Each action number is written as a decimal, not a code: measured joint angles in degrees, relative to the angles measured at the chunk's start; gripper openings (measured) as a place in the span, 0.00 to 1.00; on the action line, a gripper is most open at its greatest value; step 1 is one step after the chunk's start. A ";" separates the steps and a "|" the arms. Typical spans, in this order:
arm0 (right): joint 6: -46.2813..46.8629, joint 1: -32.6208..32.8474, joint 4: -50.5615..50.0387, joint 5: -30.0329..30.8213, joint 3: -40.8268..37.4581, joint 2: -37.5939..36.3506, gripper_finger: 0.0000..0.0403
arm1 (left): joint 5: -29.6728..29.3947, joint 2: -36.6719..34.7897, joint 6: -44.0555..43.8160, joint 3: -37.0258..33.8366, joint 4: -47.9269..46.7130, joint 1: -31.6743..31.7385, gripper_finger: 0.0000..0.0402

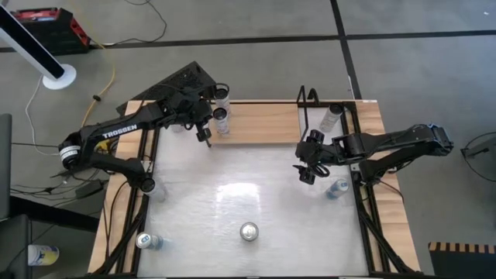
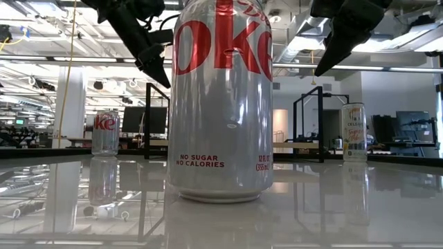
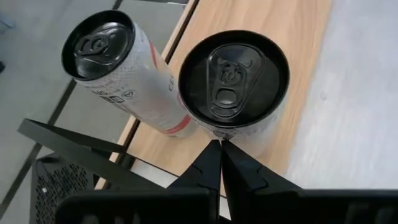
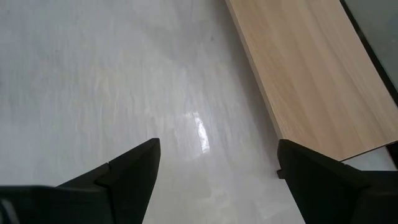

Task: Place canned beverage on shelf
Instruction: Put the top white-pink soda can on the shelf aligned with the other white-pink soda can, then put the top red-silver soda can on the shelf

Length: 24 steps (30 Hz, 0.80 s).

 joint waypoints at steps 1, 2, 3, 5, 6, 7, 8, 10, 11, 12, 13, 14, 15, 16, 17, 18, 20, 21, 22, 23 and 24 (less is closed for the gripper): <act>0.00 0.00 0.00 -0.02 0.00 0.02 0.86 | 0.00 0.00 0.00 -0.02 0.02 0.12 0.00; 0.00 0.00 0.00 0.00 0.00 0.00 0.86 | 0.00 0.00 0.00 0.00 0.02 0.26 0.00; 0.00 0.00 0.00 0.00 0.00 0.00 0.86 | -0.03 -0.01 0.05 -0.01 0.02 0.42 0.00; 0.00 0.00 0.00 0.00 0.00 0.01 0.86 | -1.09 -0.16 0.78 0.15 -0.34 0.65 0.00; 0.03 0.00 0.00 0.00 0.00 0.01 0.86 | -1.80 -0.25 0.99 0.48 -0.99 0.67 0.00; 0.05 0.00 0.00 0.00 -0.01 0.00 0.86 | -2.44 -0.44 1.02 1.09 -1.77 0.69 0.00; 0.07 0.00 0.02 0.00 -0.02 0.00 0.86 | -2.78 -0.56 1.01 1.99 -2.62 0.71 0.00; 0.07 0.00 0.04 0.00 -0.02 0.00 0.86 | -2.79 -0.84 1.01 4.30 -4.61 0.72 0.00; 0.07 0.00 0.04 -0.02 0.00 0.00 0.86 | -2.75 -1.04 0.99 5.47 -6.06 0.69 0.00; 0.07 0.00 0.06 -0.01 0.00 0.02 0.86 | -2.69 -1.17 0.98 6.69 -7.64 0.68 0.00; 0.07 0.00 0.11 -0.02 -0.02 0.02 0.86 | -2.60 -1.32 0.97 7.98 -8.98 0.61 0.00; 0.07 0.00 0.17 0.00 0.00 0.00 0.86 | -2.61 -1.38 0.83 9.21 -10.42 0.61 0.00; 0.07 0.00 0.17 0.00 -0.01 0.00 0.86 | -2.74 -1.42 0.52 10.39 -12.05 0.61 0.00; 0.07 0.00 0.18 0.00 0.00 0.00 0.86 | -2.90 -1.42 0.10 11.57 -13.91 0.61 0.00; 0.07 0.00 0.20 0.00 0.00 0.01 0.86 | -2.91 -1.42 -0.43 12.77 -16.33 0.65 0.00; 0.07 0.00 0.20 0.00 0.00 0.00 0.86 | -2.97 -1.42 -1.03 13.76 -18.53 0.79 0.00; 0.09 0.00 0.22 -0.02 0.00 0.01 0.86 | -3.00 -1.42 -1.59 15.30 -23.15 1.00 0.00; 0.09 0.02 0.22 -0.06 0.00 0.00 0.86 | -3.59 -1.42 -1.72 15.81 -25.61 1.06 0.00; 0.17 0.11 0.22 -0.20 0.00 0.00 0.86 | -5.40 -1.42 -2.60 16.10 -27.82 1.09 0.00; 0.41 0.13 0.22 -0.64 -0.01 0.01 0.86 | -8.45 -1.42 -4.07 16.27 -29.52 1.16 0.00; 0.71 0.13 0.22 -0.86 0.00 0.01 0.86 | -12.45 -1.42 -5.45 16.29 -30.63 1.45 0.00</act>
